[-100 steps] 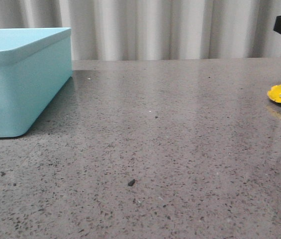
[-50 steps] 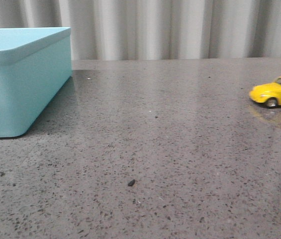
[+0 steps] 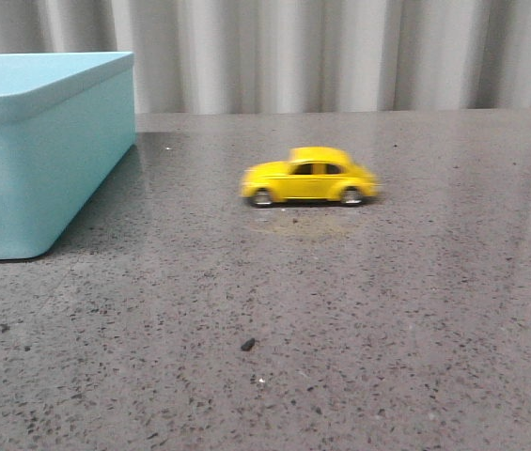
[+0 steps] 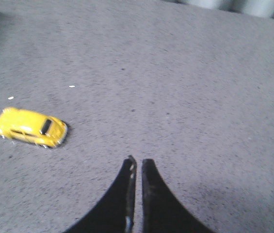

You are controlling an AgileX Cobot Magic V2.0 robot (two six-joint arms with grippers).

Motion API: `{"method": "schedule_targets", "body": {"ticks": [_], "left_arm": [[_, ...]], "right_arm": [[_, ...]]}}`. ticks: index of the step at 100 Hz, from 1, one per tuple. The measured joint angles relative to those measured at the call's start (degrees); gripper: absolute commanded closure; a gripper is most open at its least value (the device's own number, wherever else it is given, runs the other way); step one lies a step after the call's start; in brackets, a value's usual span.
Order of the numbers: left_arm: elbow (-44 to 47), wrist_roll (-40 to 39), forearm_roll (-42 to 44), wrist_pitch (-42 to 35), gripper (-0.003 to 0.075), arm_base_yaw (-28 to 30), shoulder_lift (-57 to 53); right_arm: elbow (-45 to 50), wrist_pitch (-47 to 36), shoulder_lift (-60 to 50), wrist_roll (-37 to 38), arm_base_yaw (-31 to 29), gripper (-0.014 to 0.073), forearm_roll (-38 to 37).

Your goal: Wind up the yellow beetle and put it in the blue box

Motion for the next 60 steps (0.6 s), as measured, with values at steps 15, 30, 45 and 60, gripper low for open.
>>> {"method": "schedule_targets", "body": {"ticks": [15,30,45,60], "left_arm": [[0.00,0.00,-0.11,0.00,0.0741,0.00,0.00],[-1.88,0.00,-0.11,2.84,0.0741,0.00,0.00],[-6.81,1.05,-0.11,6.50,0.0740,0.00,1.32],[-14.86,8.12,0.11,11.61,0.0704,0.00,5.73]], "right_arm": [[4.11,-1.64,-5.92,-1.26,3.02,0.0635,0.00],[6.49,-1.95,-10.77,-4.81,4.53,0.0635,0.00],[7.59,-3.30,-14.59,-7.38,5.30,0.0635,0.00],[7.69,-3.64,-16.40,-8.22,5.30,0.0635,0.00]]}}
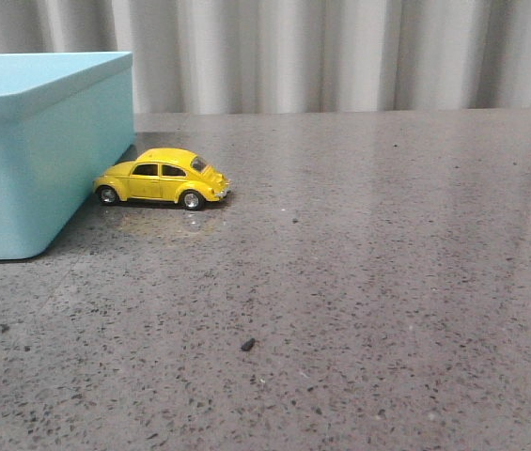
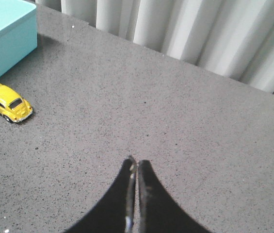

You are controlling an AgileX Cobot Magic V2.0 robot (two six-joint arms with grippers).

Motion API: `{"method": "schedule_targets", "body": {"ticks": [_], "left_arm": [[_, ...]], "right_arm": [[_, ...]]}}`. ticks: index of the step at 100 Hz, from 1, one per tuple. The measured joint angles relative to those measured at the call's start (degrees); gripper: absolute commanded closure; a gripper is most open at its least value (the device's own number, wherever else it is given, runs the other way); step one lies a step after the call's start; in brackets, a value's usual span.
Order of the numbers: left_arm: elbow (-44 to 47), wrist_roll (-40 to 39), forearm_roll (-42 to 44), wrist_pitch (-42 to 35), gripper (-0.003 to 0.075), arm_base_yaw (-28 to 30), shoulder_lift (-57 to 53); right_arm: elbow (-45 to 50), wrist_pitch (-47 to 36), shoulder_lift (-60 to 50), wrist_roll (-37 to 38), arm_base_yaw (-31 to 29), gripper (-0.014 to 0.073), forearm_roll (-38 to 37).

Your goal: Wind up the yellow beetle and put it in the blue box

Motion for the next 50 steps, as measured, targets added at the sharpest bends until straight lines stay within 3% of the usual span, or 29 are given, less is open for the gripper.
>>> {"method": "schedule_targets", "body": {"ticks": [16,35,50], "left_arm": [[-11.03,10.26,0.12,4.64,0.0571,-1.25,7.57],[-22.35,20.26,0.67,7.66,0.0561,-7.35,18.09],[-28.35,22.46,4.54,9.71,0.0563,-13.46,28.82]], "right_arm": [[0.00,0.00,-0.26,0.01,0.00,0.0635,0.00],[0.00,-0.26,-0.26,-0.12,0.00,0.0635,0.03],[0.00,-0.85,-0.26,-0.12,0.00,0.0635,0.03]]}}
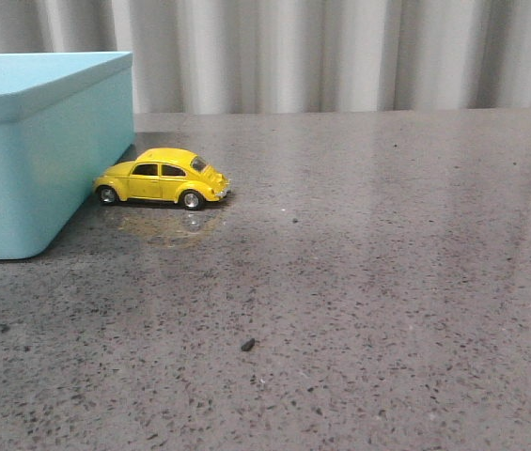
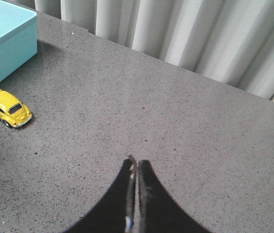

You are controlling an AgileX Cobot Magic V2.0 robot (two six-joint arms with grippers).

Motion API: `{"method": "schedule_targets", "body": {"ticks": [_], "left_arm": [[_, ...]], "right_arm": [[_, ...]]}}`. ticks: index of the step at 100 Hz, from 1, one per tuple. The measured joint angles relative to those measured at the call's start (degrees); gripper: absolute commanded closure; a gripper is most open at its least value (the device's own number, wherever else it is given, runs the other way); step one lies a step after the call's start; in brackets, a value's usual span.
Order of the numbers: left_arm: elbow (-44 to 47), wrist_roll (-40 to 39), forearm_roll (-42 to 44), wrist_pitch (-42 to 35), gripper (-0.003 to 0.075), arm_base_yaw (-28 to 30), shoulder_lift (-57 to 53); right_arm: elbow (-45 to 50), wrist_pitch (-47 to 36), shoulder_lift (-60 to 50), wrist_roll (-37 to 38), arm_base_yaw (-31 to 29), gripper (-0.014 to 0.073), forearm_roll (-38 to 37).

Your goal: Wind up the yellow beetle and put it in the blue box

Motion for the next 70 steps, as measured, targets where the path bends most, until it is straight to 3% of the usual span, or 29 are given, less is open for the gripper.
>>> {"method": "schedule_targets", "body": {"ticks": [17,45,70], "left_arm": [[-4.60,0.37,3.72,0.37,0.0563,-4.62,11.94],[-16.11,0.47,6.25,3.24,0.0557,-5.64,25.54],[-20.40,4.85,17.55,11.27,0.0315,-8.99,29.86]], "right_arm": [[0.00,-0.12,0.00,0.00,0.00,0.0635,0.00],[2.13,-0.23,0.00,0.00,0.00,0.0635,0.00],[2.48,-0.82,0.00,0.00,0.00,0.0635,0.00]]}}
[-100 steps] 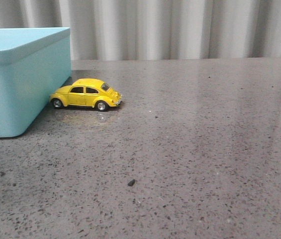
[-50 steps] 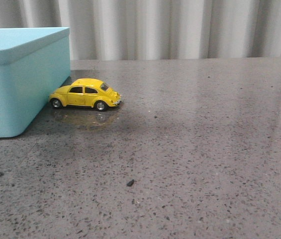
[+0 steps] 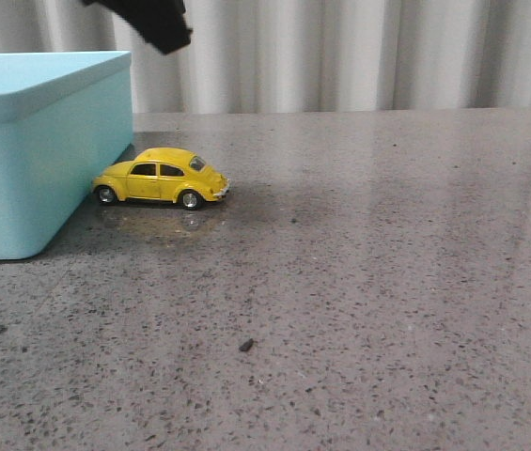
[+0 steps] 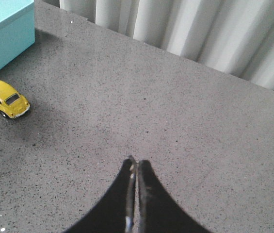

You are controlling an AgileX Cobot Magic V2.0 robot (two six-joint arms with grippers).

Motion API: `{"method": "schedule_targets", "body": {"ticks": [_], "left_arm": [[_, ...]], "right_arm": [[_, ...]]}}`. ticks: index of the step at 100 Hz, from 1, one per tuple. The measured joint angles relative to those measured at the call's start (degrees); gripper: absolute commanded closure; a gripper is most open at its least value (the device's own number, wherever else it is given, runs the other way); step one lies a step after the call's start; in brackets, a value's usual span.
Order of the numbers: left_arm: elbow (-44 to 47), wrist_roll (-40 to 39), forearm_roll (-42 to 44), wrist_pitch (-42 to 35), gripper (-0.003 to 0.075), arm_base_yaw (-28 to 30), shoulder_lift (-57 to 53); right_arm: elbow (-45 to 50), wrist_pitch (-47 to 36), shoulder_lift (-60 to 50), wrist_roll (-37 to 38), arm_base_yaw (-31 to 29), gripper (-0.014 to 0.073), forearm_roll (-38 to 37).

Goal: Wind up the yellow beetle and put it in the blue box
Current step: 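Lower the left gripper down around the yellow car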

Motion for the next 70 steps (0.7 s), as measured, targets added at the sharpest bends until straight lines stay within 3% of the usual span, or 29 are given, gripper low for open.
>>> {"method": "schedule_targets", "body": {"ticks": [59,70], "left_arm": [[-0.25,0.00,2.57,0.55,0.0308,-0.77,0.46],[-0.34,0.00,2.06,2.07,0.0246,-0.77,1.01]], "right_arm": [[0.00,-0.36,0.00,0.00,3.50,0.0635,0.10],[0.00,-0.36,0.00,0.00,3.50,0.0635,0.10]]}}
